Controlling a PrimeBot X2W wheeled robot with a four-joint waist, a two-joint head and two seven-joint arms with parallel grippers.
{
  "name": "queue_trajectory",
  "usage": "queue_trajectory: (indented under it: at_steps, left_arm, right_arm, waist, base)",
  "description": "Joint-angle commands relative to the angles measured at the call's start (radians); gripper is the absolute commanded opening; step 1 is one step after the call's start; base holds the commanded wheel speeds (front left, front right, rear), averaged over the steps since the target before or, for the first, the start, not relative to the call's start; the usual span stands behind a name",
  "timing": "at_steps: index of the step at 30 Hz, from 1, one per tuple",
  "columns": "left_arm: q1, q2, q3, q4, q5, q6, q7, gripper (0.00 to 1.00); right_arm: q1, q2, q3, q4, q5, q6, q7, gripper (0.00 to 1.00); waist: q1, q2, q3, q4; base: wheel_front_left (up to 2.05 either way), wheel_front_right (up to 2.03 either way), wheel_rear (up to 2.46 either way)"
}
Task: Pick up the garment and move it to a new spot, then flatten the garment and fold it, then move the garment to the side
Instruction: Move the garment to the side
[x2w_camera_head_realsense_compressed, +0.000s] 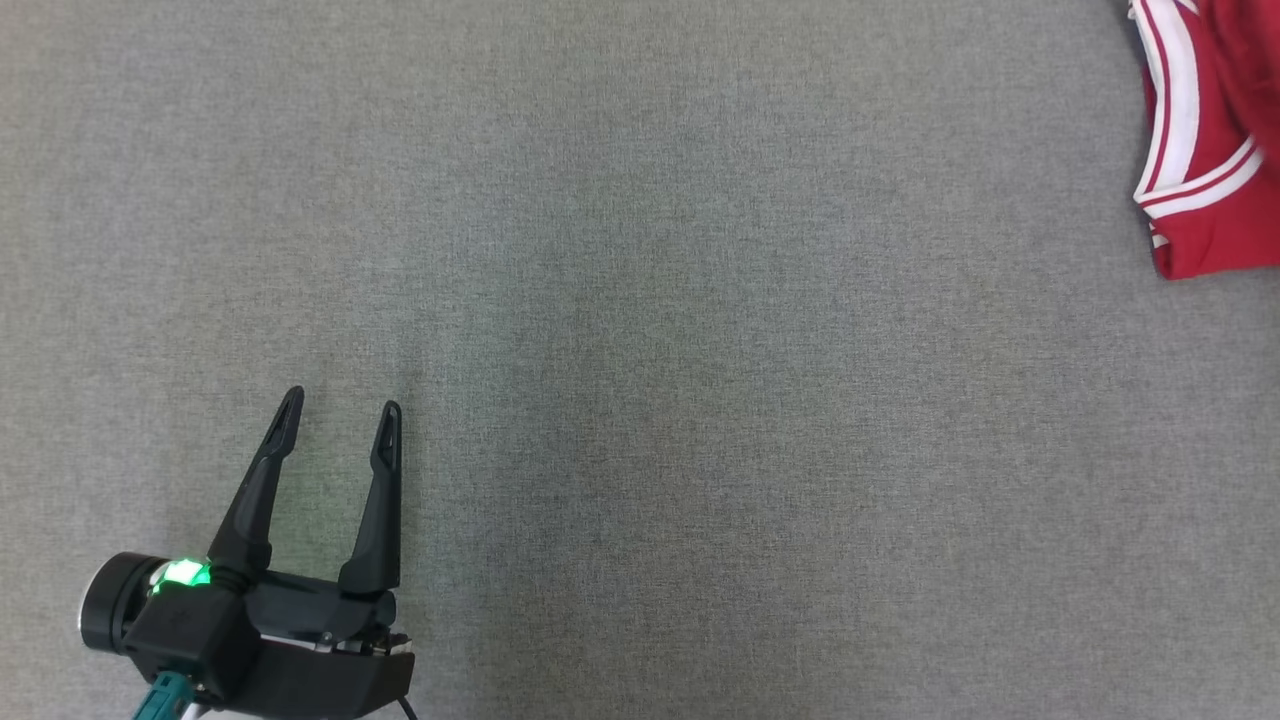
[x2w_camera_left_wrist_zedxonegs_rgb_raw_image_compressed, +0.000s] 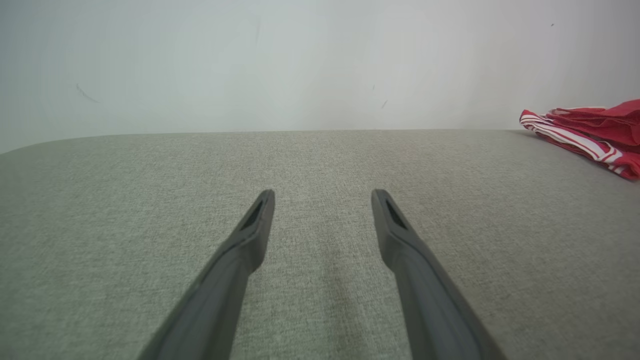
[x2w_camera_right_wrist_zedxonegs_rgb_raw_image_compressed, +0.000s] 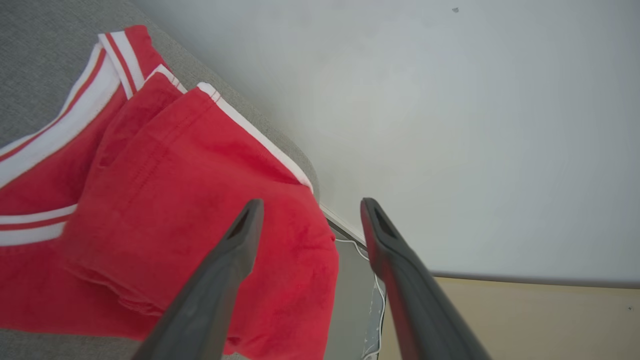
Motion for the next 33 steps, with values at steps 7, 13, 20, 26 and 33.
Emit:
queue_trajectory:
  at_steps: [7, 13, 20, 26, 33]
  left_arm:
    - [0.012, -0.006, -0.002, 0.013, -0.009, 0.006, -0.001, 1.00]
    - [0.028, -0.011, 0.003, 0.025, -0.026, 0.012, -0.001, 1.00]
    - [0.061, -0.017, 0.017, 0.037, -0.047, 0.027, -0.001, 1.00]
    - [0.105, -0.019, 0.032, 0.050, -0.054, 0.036, -0.001, 1.00]
    - [0.145, -0.021, 0.054, 0.057, -0.059, 0.044, -0.001, 1.00]
  right_arm:
    - [-0.034, 0.017, -0.003, 0.032, 0.053, -0.001, -0.075, 1.00]
    - [0.019, 0.102, -0.092, 0.131, 0.187, -0.001, -0.234, 1.00]
    - [0.125, 0.204, -0.189, 0.221, 0.298, -0.001, -0.399, 1.00]
    - [0.229, 0.309, -0.273, 0.261, 0.335, -0.001, -0.493, 1.00]
    - [0.383, 0.420, -0.478, 0.182, 0.284, -0.001, -0.502, 1.00]
  waist:
    - [0.0000, 0.0000, -0.034, 0.001]
    - [0.0000, 0.0000, -0.092, 0.003]
    - [0.0000, 0.0000, -0.171, 0.010]
    - [0.0000, 0.0000, -0.248, 0.011]
    - [0.0000, 0.0000, -0.312, 0.015]
  base:
    - [0.00, 0.00, 0.00]
    - [0.00, 0.00, 0.00]
    - [0.00, 0.00, 0.00]
    - [0.00, 0.00, 0.00]
    - [0.00, 0.00, 0.00]
